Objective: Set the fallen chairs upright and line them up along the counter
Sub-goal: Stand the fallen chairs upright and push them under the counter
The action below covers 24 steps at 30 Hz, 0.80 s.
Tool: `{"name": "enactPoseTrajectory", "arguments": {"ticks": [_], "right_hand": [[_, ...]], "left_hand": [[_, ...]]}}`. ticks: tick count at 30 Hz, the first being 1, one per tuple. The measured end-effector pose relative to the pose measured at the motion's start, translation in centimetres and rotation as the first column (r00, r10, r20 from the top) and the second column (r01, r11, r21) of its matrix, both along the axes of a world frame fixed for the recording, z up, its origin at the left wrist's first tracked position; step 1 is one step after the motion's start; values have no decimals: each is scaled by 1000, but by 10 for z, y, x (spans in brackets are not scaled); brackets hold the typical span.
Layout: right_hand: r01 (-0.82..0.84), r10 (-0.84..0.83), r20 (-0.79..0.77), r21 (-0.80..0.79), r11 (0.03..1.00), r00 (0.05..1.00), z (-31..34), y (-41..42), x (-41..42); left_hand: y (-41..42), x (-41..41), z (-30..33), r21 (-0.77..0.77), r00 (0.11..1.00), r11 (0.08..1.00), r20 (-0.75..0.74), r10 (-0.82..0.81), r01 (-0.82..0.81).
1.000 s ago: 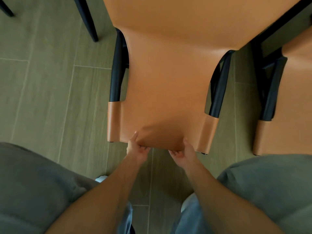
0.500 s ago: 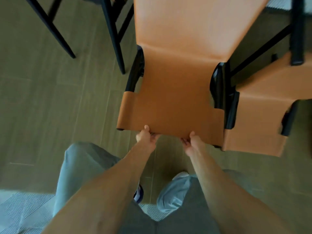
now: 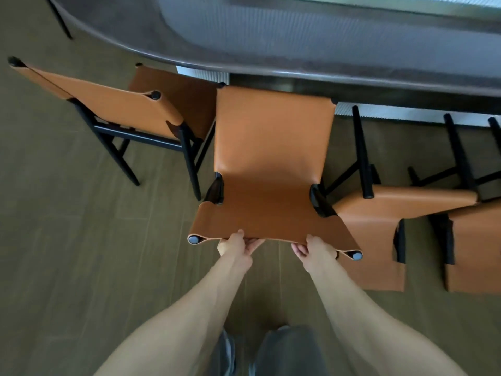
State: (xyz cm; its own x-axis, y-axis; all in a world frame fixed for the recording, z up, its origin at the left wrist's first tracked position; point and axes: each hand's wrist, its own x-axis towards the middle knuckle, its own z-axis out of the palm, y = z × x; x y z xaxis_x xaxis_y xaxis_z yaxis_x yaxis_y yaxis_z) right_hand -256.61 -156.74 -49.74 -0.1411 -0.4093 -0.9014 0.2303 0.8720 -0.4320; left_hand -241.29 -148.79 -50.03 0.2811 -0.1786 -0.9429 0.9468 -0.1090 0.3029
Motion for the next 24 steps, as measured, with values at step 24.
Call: {"name": "enactPoseTrajectory", "arguments": {"ticks": [24], "right_hand": [[-195, 196, -19, -197, 961, 981, 35, -299, 111]], "left_hand": [[-303, 120, 53, 34, 930, 994, 350, -110, 105]]}}
